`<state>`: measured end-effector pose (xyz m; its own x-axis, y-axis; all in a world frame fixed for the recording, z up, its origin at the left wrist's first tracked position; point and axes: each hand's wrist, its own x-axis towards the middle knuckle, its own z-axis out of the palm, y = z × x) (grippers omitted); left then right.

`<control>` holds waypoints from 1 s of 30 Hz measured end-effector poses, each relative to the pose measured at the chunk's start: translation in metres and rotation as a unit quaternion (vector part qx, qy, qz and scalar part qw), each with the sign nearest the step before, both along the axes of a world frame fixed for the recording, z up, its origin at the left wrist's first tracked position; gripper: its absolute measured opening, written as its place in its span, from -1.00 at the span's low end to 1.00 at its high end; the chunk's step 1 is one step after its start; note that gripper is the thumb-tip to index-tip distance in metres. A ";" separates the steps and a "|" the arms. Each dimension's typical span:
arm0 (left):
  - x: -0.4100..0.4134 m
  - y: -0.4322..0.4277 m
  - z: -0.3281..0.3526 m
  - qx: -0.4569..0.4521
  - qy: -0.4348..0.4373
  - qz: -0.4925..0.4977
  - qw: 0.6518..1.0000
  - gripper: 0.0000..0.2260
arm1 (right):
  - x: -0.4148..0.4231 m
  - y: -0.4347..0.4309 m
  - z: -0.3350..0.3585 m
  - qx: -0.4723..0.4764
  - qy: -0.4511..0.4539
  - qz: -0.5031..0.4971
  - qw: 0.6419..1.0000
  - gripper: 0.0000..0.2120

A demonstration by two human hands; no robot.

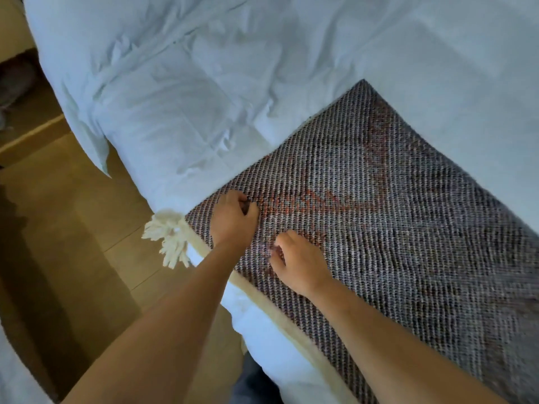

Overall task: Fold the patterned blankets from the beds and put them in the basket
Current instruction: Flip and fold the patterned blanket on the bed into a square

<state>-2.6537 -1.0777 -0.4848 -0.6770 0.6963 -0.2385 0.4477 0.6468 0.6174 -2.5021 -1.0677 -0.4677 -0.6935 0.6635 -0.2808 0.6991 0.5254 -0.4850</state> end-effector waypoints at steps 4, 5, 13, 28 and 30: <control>0.035 0.044 0.011 -0.016 0.007 -0.069 0.997 -0.80 | 0.046 0.046 0.013 0.001 -0.032 -0.078 0.996 -0.84; 0.042 0.056 0.014 -0.027 0.015 -0.090 0.995 -0.79 | 0.058 0.058 0.016 0.003 -0.039 -0.096 0.995 -0.83; 0.053 0.156 0.019 -0.071 0.101 -0.170 0.978 -0.62 | 0.087 0.169 0.025 0.040 -0.038 -0.172 0.984 -0.79; 0.005 0.324 -0.017 0.056 0.091 -0.307 0.946 -0.75 | -0.018 0.385 -0.006 0.128 -0.077 -0.387 0.910 -0.71; -0.007 0.345 -0.023 0.041 0.107 -0.291 0.950 -0.75 | -0.034 0.403 -0.009 0.209 -0.038 -0.371 0.904 -0.73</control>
<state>-2.6607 -0.7323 -0.5076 -0.1988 0.9777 -0.0674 0.8357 0.2050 0.5094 -2.5356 -0.6644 -0.4768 -0.0037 0.9973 0.0738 0.9571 0.0249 -0.2887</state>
